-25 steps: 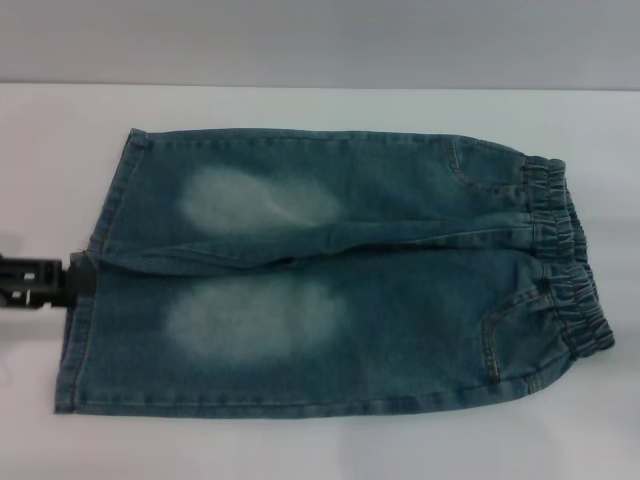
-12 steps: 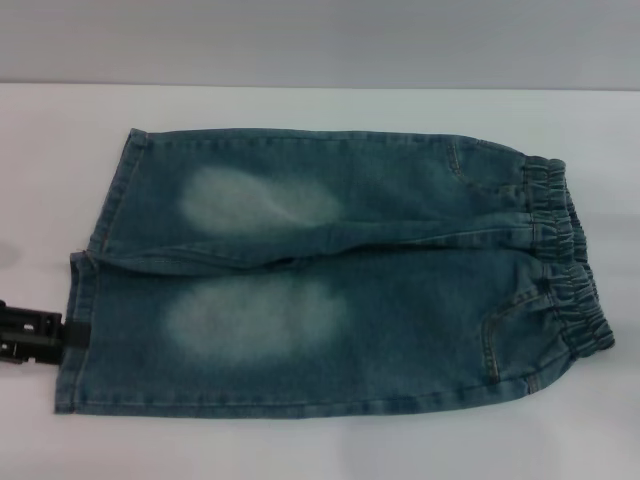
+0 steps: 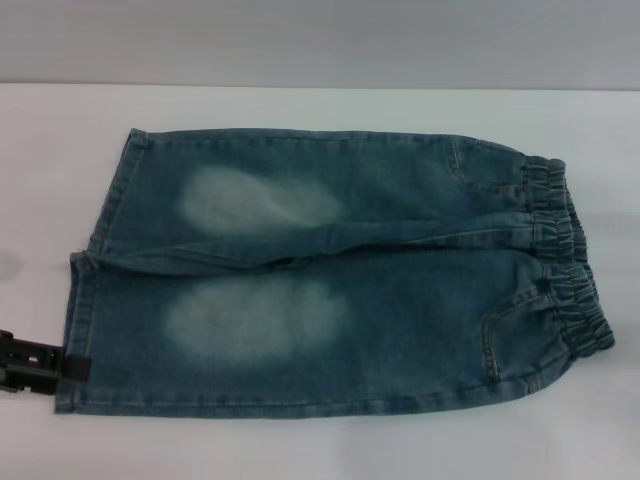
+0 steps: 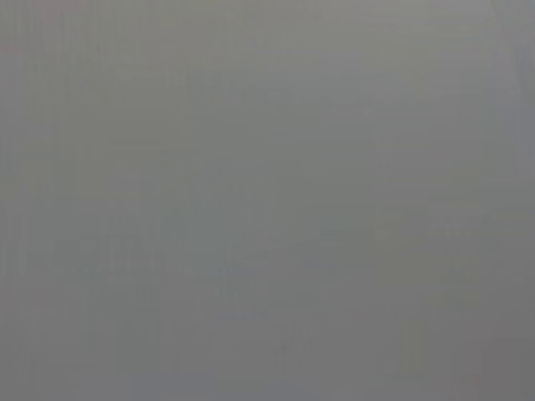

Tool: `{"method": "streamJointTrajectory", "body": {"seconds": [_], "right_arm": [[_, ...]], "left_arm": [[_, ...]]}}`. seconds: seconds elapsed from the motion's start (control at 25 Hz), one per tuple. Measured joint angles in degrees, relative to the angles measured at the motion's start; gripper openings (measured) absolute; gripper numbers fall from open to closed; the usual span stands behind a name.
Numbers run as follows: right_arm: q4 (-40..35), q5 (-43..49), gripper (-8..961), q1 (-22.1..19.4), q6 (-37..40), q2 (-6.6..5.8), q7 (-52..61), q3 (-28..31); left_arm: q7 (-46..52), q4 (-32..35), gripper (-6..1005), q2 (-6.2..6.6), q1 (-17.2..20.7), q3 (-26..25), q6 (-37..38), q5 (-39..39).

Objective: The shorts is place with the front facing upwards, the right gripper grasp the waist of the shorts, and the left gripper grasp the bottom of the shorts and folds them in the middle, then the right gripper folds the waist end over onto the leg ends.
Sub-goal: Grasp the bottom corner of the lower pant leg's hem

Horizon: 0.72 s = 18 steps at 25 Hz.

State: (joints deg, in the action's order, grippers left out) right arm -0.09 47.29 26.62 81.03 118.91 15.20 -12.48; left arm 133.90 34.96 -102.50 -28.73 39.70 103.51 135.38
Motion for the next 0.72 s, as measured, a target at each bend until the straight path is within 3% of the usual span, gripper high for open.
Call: {"method": "streamJointTrajectory", "body": {"seconds": [0.72], "right_arm": [[0.1,0.1,680,0.0,0.1,0.00,0.7,-0.1]], "left_arm": [[-0.7,0.0,797,-0.43,0.0,0.0,-2.6,3.2]]}}
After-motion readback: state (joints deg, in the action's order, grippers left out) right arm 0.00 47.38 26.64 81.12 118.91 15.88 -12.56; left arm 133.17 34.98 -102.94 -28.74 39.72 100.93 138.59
